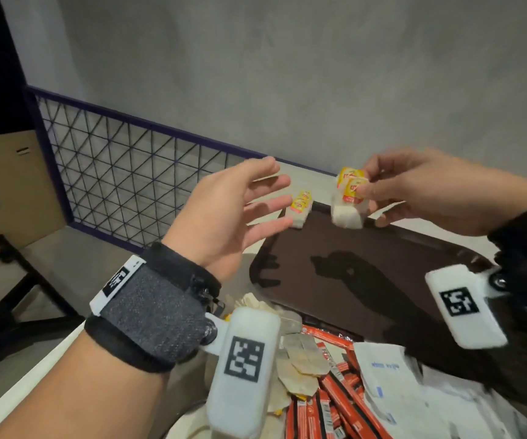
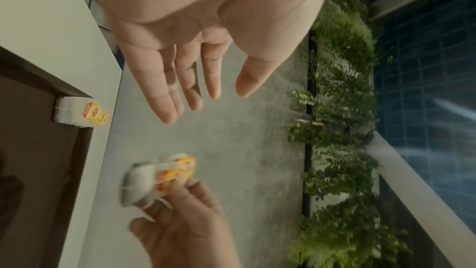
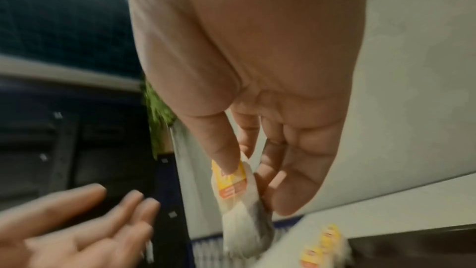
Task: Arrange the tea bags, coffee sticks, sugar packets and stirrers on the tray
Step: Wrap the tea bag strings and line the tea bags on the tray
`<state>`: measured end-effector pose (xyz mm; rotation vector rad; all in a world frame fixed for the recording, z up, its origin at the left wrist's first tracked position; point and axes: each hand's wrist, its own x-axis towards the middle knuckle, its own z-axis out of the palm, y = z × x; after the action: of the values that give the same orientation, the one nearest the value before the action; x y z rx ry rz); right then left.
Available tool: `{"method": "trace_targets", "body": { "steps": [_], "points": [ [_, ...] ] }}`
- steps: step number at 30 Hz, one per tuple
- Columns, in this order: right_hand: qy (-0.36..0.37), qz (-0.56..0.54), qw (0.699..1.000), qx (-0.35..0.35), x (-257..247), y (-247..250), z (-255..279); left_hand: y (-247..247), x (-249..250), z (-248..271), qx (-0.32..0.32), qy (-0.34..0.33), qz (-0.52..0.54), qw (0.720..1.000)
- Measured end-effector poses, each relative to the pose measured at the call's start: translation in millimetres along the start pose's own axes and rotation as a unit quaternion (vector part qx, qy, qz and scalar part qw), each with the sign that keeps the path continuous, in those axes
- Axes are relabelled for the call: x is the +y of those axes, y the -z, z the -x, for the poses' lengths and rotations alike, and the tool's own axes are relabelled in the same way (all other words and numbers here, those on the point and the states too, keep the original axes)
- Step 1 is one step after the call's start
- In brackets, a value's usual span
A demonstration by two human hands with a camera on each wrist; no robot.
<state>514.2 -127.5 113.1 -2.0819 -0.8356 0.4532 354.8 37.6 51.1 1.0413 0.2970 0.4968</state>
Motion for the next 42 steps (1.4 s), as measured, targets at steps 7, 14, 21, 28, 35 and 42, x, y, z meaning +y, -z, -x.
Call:
{"method": "trace_targets", "body": {
  "steps": [7,14,21,28,35,42],
  "points": [
    [-0.092,0.108,0.988,-0.056,24,-22,-63,15,12,-5,0.016,-0.012,0.068,0.997],
    [-0.141,0.077,0.982,-0.1,42,-63,-104,15,9,-9,0.011,-0.005,0.094,0.996],
    [-0.174,0.028,0.984,-0.033,55,-70,-134,15,7,-12,0.01,-0.002,0.102,0.995],
    [-0.175,0.078,0.98,-0.05,53,-76,-132,13,7,-11,0.002,0.003,0.099,0.995],
    [-0.183,0.048,0.981,-0.051,50,-83,-136,13,9,-10,0.004,0.006,0.105,0.994],
    [-0.22,0.008,0.975,0.013,55,-66,-147,14,8,-11,0.007,0.0,0.108,0.994]
  ]
}}
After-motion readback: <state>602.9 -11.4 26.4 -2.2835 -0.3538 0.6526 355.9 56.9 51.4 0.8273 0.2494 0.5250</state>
